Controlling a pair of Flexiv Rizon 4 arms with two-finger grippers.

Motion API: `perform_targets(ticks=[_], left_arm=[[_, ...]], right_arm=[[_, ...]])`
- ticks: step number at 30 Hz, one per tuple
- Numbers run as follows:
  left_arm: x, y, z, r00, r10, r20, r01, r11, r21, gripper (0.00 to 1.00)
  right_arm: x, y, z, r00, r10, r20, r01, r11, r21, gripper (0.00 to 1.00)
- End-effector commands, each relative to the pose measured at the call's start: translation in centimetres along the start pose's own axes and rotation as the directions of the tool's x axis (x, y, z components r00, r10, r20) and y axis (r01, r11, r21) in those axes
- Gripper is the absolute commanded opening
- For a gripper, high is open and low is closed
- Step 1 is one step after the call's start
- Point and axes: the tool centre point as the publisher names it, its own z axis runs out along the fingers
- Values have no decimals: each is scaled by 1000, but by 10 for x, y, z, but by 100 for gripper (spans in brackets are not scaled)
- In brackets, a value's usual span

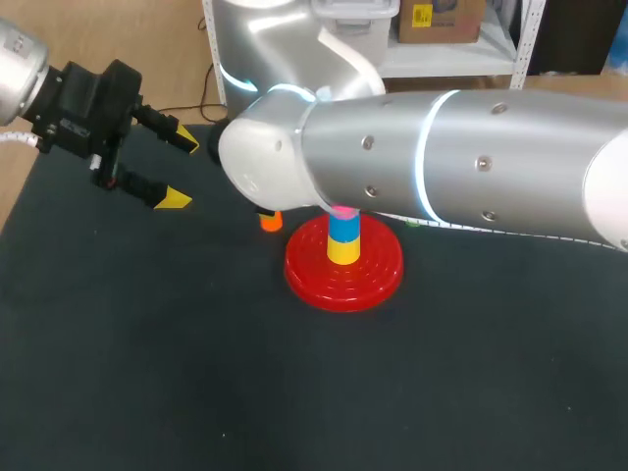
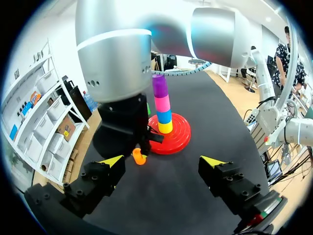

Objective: Pick up and stack the cylinders on the red base in this order: pink,purple,orange,green

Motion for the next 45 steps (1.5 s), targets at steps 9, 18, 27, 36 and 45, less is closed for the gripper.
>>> perform_targets(ticks=[9,18,27,36,45], left_arm=[[1,1,0,1000,2,2,-2,1000,1,100],[1,1,0,1000,2,2,-2,1000,1,100],[1,1,0,1000,2,2,-2,1000,1,100],[1,1,0,1000,2,2,-2,1000,1,100],[1,1,0,1000,2,2,-2,1000,1,100]], right_arm=[[11,-19,-45,994,9,106,-17,997,71,0],[19,-35,-102,984,-24,178,-1,991,137,0],[38,-39,-189,961,-133,242,80,973,217,0],[76,-29,-252,957,-208,203,181,973,143,0],[109,-10,-284,946,-269,180,245,959,146,0]])
